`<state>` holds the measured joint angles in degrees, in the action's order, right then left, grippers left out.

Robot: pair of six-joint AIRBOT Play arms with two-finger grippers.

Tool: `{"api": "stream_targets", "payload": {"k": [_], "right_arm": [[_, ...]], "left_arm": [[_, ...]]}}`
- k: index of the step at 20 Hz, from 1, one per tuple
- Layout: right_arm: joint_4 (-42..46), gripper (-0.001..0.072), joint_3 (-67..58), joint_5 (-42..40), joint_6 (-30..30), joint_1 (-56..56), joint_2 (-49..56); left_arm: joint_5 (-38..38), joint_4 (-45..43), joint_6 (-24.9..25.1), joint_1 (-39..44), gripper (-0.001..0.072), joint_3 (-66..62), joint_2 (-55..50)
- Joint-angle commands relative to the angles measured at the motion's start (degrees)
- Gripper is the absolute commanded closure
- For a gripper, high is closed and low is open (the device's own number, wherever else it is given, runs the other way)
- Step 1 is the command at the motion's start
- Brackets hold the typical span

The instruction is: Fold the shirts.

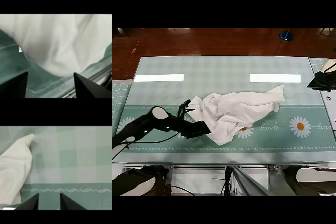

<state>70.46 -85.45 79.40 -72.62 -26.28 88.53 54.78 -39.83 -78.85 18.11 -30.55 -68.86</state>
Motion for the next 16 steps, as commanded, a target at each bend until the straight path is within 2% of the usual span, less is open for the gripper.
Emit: {"api": "stream_targets", "payload": {"k": [1, 2, 3, 4, 5, 10, 12, 16], "right_arm": [[-0.3, 0.0354, 0.0, -0.2, 0.5, 0.0, 0.1], [-0.7, 0.0305, 0.0, -0.2, 0.6, 0.0, 0.1], [-1.4, 0.0275, 0.0, -0.1, 0.8, 0.0, 0.1], [-1.9, 0.0265, 0.0, -0.2, 0.8, 0.0, 0.1], [-2.6, 0.0227, 0.0, -0.1, 0.8, 0.0, 0.2], [-8.2, 0.0225, 0.0, 1.0, 1.9, 0.0, 4.6], [-12.2, 0.0147, 0.0, 2.9, 2.1, 0.0, 8.2], [-19.0, 0.0132, 0.0, 6.2, 2.4, 1.4, 14.7]], "left_arm": [[-6.5, 5.4, 2.6, 4.7, -0.0013, -3.0, -5.4], [-7.1, 5.4, 2.6, 6.0, -0.0013, -4.6, -6.9], [-6.8, 5.4, 2.5, 6.8, 0.0135, -5.9, -8.4], [-6.2, 5.4, 2.6, 7.2, 0.0513, -6.9, -9.8], [-6.2, 5.4, 3.0, 7.3, 0.067, -7.3, -10.7], [-5.8, 5.3, 3.7, 6.4, 0.0674, -7.4, -10.7], [-4.3, 5.3, 4.9, 6.1, 0.0674, -7.4, -10.6], [-3.1, 5.3, 6.2, 5.8, 0.0674, -7.4, -10.6]]}}
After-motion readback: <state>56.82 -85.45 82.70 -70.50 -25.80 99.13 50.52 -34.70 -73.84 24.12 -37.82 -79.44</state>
